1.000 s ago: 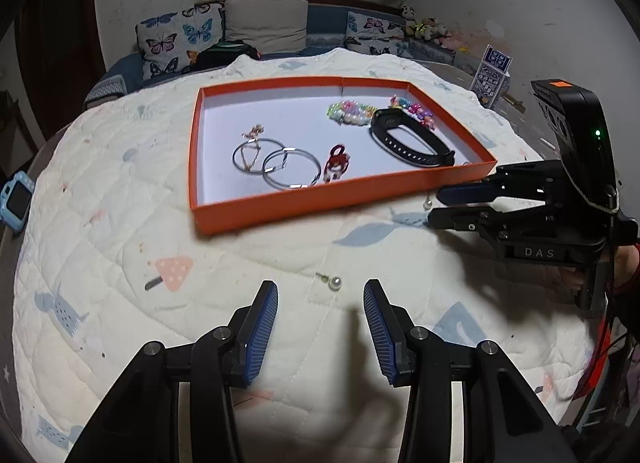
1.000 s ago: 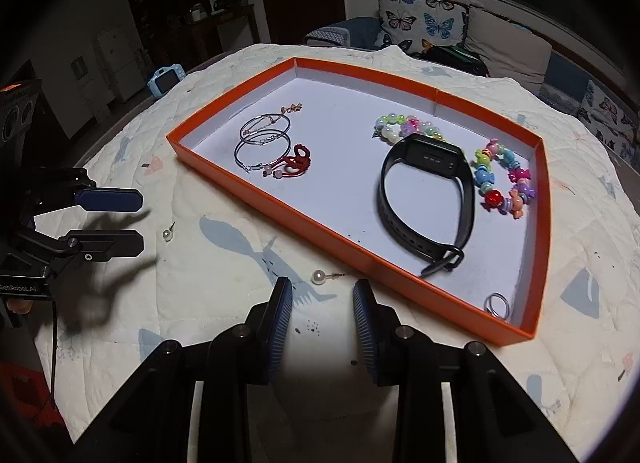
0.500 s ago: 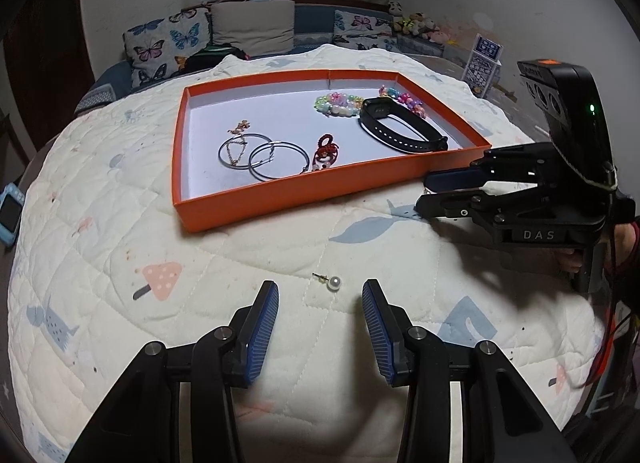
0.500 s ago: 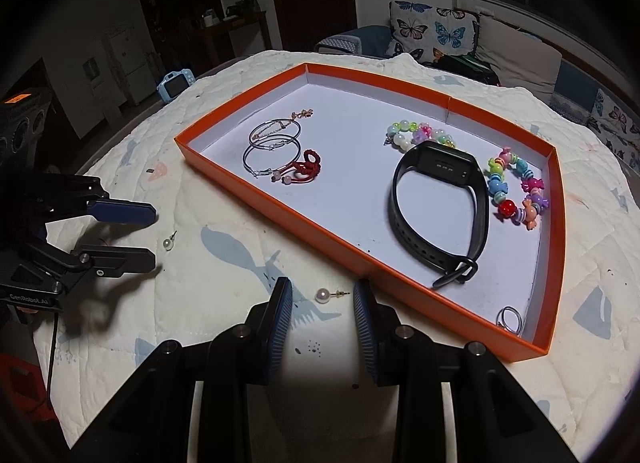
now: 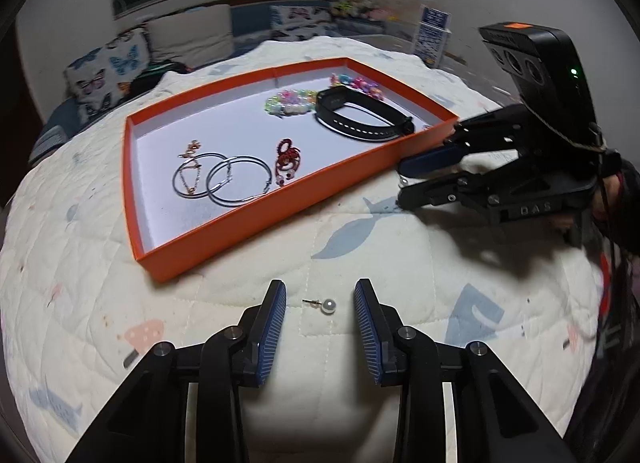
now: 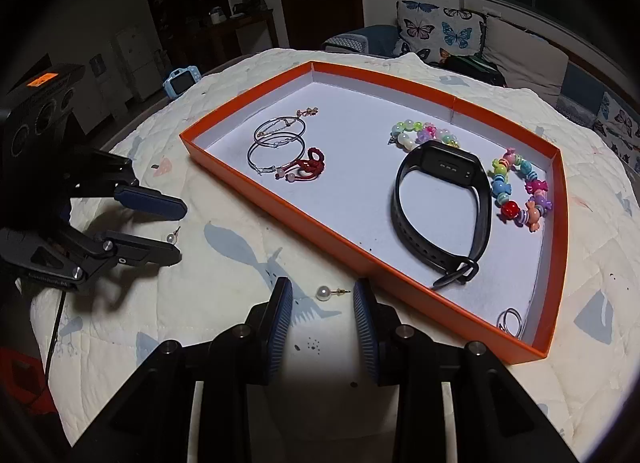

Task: Organize jewelry
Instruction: 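Move the left tool toward the pearl stud earring on the quilt, then close the left tool on the pearl stud earring, then carry the pearl stud earring into the orange box with the left tool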

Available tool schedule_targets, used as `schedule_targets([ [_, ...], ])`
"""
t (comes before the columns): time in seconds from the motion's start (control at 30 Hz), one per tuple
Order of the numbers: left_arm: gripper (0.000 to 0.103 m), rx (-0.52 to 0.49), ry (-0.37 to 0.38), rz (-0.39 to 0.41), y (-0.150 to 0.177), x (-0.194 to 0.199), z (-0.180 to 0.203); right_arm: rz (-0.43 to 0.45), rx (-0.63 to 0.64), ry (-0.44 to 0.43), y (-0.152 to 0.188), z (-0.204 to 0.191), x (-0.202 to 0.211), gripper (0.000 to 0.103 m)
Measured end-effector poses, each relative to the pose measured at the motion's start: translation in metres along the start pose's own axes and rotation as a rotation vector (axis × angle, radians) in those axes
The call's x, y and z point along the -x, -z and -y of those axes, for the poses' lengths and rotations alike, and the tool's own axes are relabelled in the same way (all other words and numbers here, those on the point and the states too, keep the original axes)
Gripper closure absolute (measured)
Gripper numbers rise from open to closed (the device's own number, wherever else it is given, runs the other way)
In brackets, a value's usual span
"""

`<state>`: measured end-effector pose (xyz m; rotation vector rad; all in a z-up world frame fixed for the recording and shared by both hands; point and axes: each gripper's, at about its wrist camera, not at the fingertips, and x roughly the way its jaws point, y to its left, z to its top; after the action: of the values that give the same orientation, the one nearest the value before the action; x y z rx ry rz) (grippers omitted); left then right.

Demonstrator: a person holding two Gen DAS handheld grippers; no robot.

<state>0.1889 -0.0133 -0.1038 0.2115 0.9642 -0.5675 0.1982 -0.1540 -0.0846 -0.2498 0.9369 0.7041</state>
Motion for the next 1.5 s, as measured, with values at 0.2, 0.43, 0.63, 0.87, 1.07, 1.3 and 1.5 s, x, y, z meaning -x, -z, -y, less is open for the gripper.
schedule_targets([
  [0.2, 0.069, -0.072, 0.020, -0.006, 0.002, -0.001, -0.001, 0.002, 0.000, -0.008, -0.001, 0.002, -0.001, 0.067],
  [0.43, 0.080, -0.079, 0.019, 0.018, 0.007, 0.002, -0.001, 0.002, 0.011, 0.004, -0.001, 0.001, -0.002, 0.067],
  [0.63, 0.084, -0.112, -0.004, 0.022, 0.009, 0.002, 0.006, 0.004, 0.016, 0.009, -0.001, -0.001, -0.002, 0.067],
  [0.87, 0.087, -0.101, -0.012, 0.024, 0.008, 0.002, 0.009, 0.004, 0.038, 0.022, -0.001, -0.004, -0.002, 0.068],
  [1.07, 0.091, -0.077, -0.006, 0.027, 0.008, 0.003, 0.008, 0.006, 0.044, 0.037, 0.000, -0.004, -0.001, 0.080],
  [1.3, 0.091, -0.069, -0.003, 0.030, 0.009, 0.004, 0.006, 0.006, 0.057, 0.056, 0.001, -0.006, -0.001, 0.084],
  [1.5, 0.092, -0.062, -0.010, 0.035, 0.010, 0.004, 0.007, 0.011, 0.059, 0.062, 0.002, -0.007, 0.001, 0.084],
])
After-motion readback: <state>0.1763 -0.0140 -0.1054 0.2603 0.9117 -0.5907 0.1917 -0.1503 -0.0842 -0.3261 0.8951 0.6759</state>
